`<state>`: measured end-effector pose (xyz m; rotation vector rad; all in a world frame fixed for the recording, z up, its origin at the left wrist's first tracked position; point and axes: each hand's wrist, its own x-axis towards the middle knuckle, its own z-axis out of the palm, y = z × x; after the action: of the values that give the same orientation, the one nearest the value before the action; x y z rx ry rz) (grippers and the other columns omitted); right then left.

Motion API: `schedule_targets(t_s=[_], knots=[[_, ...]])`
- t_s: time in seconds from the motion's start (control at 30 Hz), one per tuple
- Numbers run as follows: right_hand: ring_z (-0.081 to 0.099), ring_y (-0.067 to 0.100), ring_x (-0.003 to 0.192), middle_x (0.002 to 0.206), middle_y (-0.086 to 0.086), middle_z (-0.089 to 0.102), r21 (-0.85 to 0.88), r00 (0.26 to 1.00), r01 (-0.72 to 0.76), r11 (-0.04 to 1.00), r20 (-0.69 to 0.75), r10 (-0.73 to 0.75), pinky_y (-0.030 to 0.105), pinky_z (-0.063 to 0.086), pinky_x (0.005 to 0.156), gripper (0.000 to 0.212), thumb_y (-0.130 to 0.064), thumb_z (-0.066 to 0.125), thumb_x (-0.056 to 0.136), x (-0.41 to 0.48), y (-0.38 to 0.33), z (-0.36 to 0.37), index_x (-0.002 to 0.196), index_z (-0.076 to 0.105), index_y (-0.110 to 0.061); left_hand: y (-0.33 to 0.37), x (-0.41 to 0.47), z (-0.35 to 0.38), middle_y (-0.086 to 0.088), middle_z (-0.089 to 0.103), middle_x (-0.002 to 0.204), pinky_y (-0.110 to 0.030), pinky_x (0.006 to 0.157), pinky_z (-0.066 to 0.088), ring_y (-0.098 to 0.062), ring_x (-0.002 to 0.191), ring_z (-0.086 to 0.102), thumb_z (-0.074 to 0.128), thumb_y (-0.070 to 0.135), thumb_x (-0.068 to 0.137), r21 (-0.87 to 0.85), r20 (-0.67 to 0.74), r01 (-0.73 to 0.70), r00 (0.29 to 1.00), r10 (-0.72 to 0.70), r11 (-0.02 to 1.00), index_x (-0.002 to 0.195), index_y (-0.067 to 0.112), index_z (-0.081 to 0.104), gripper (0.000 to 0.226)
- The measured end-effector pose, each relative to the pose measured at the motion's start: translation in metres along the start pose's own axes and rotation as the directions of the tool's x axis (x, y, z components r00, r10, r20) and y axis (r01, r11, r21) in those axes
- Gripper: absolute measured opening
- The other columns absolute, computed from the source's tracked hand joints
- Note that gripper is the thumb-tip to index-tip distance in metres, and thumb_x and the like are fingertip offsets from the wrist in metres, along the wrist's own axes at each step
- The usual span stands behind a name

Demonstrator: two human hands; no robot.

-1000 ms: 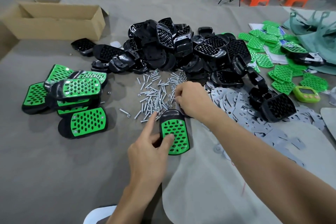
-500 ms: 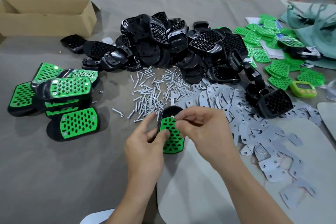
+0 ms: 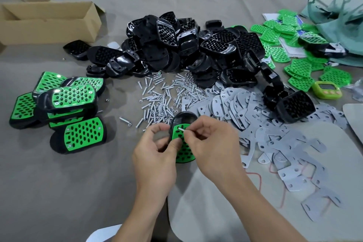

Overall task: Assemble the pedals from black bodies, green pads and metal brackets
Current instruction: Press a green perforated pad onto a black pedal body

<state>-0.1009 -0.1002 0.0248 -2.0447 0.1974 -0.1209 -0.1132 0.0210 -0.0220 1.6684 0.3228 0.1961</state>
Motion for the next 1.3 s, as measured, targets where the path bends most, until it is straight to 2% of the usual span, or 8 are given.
schedule_targets(t_s=[0.2,0.4,0.53,0.7,0.87,1.0,1.23,1.3], knots=[[0.056,0.03,0.054,0.06,0.0,0.058,-0.507,0.92,0.337,0.794,-0.002,-0.391,0.037,0.045,0.048,0.016,-0.013,0.065,0.082,-0.009,-0.011,0.003,0.071,0.054,-0.017,0.0,-0.008,0.012,0.011,0.077,0.08,-0.03,0.065,0.058,-0.008,0.068,0.071,0.071,0.023,0.079,-0.007,-0.018,-0.097,0.995,0.097,0.995,0.094,0.044,0.071,0.026],[0.054,0.017,0.04,0.054,0.009,0.063,0.268,0.94,-0.32,0.909,0.206,0.27,0.025,0.036,0.044,0.024,0.007,0.066,0.08,0.012,-0.014,-0.029,0.062,0.064,-0.008,0.001,-0.011,0.01,0.016,0.06,0.078,0.0,0.061,0.036,0.007,0.06,0.05,0.065,0.024,0.081,0.442,0.016,-0.469,0.857,0.516,0.765,0.092,0.036,0.049,0.023],[0.054,0.021,0.048,0.053,-0.001,0.059,-0.324,0.988,0.112,0.939,-0.061,-0.139,0.033,0.04,0.047,0.015,-0.01,0.064,0.08,-0.015,-0.011,-0.018,0.069,0.058,-0.017,0.006,-0.009,0.011,0.015,0.037,0.061,-0.012,0.054,0.027,0.001,0.056,0.035,0.055,0.011,0.078,0.433,0.113,-0.588,0.787,0.607,0.683,0.087,0.035,0.041,0.029],[0.056,0.018,0.042,0.056,0.012,0.063,0.228,0.97,-0.225,0.947,0.147,0.195,0.025,0.04,0.048,0.027,0.008,0.063,0.086,0.003,-0.002,-0.025,0.065,0.061,-0.009,0.011,-0.007,0.011,0.012,0.04,0.059,-0.013,0.059,0.031,-0.006,0.061,0.03,0.072,0.0,0.075,0.512,0.105,-0.606,0.748,0.656,0.609,0.082,0.031,0.04,0.045],[0.048,0.018,0.049,0.054,-0.003,0.054,-0.284,0.976,0.204,0.937,-0.012,-0.216,0.029,0.034,0.051,0.019,-0.01,0.058,0.089,-0.008,0.004,-0.01,0.071,0.056,-0.016,0.012,-0.005,0.011,0.01,0.042,0.058,-0.023,0.054,0.03,-0.011,0.06,0.033,0.069,0.0,0.072,0.493,0.128,-0.601,0.765,0.632,0.628,0.082,0.031,0.039,0.044],[0.051,0.015,0.037,0.054,0.012,0.058,0.461,0.907,-0.393,0.795,0.334,0.255,0.02,0.038,0.038,0.027,0.009,0.058,0.091,0.012,0.003,-0.024,0.068,0.061,-0.005,0.018,0.001,0.012,0.017,0.034,0.063,-0.017,0.058,0.025,-0.005,0.061,0.03,0.072,0.0,0.073,0.495,0.126,-0.622,0.742,0.658,0.607,0.08,0.03,0.04,0.044],[0.052,0.014,0.048,0.053,-0.005,0.054,0.159,0.997,-0.076,0.984,0.018,0.075,0.029,0.041,0.051,0.022,-0.007,0.059,0.092,0.01,0.012,-0.011,0.074,0.055,-0.018,0.019,0.005,0.019,0.017,0.033,0.063,-0.016,0.058,0.025,-0.009,0.06,0.032,0.079,-0.012,0.07,0.479,0.185,-0.629,0.754,0.63,0.612,0.079,0.031,0.038,0.06],[0.055,0.014,0.041,0.053,0.006,0.06,0.676,0.907,-0.419,0.606,0.278,0.318,0.023,0.043,0.042,0.022,0.004,0.059,0.094,0.017,0.01,-0.016,0.077,0.056,-0.01,0.019,0.005,0.02,0.015,0.036,0.061,-0.017,0.058,0.027,-0.012,0.06,0.04,0.081,-0.006,0.071,0.473,0.18,-0.622,0.762,0.622,0.624,0.078,0.032,0.038,0.058]])
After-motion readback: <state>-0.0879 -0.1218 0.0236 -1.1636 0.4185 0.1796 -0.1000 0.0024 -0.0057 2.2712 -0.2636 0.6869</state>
